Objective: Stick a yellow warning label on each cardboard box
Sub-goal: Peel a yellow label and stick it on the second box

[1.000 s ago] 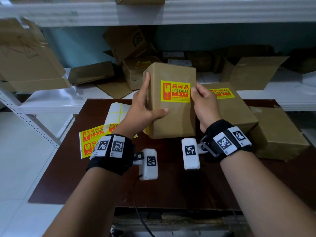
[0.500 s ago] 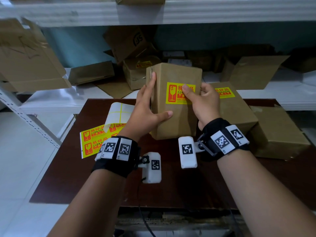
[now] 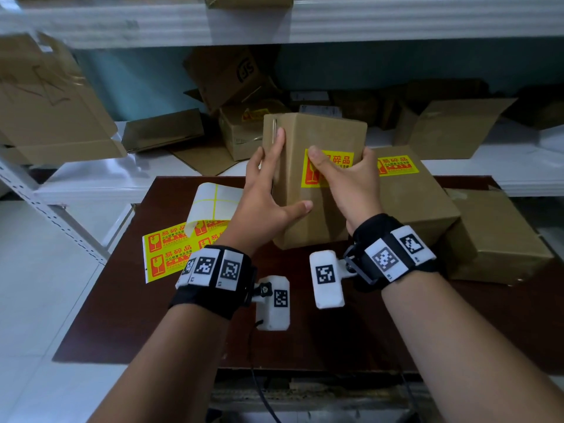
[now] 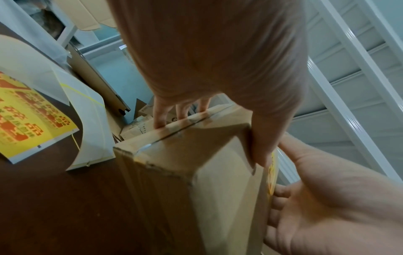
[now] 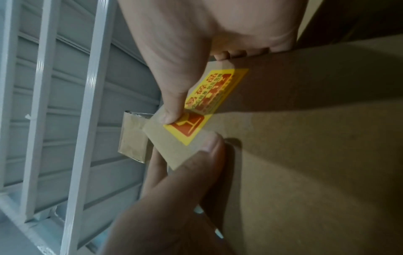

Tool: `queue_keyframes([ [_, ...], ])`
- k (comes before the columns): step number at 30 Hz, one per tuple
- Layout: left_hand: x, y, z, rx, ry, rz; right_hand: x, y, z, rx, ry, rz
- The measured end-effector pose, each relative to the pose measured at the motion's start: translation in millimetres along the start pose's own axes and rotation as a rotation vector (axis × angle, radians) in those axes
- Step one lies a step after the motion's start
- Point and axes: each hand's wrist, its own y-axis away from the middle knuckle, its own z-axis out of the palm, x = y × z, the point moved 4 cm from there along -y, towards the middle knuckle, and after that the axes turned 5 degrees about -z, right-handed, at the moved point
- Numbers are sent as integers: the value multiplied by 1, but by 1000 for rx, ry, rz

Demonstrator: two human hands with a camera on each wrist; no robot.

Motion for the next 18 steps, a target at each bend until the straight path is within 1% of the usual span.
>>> queue_keyframes([
  [4,0,2,-1,-4,-4,-10,4,-3,-7,39,-59,60],
  [9,-1,1,-7,-1,43,-21,5,-6,-17,65,-157,27],
  [12,-1,1,-8,-8,65,-28,6,-9,-20,94,-233,84],
  [15,-2,0,-9,4,73,-19,6,-10,-23,141,-185,114],
  [16,-2,0,-9,14,66,-9,4,-10,-21,131,-140,96],
  [18,-2,-1,-7,37,32,12,-2,-6,-13,40,-52,44],
])
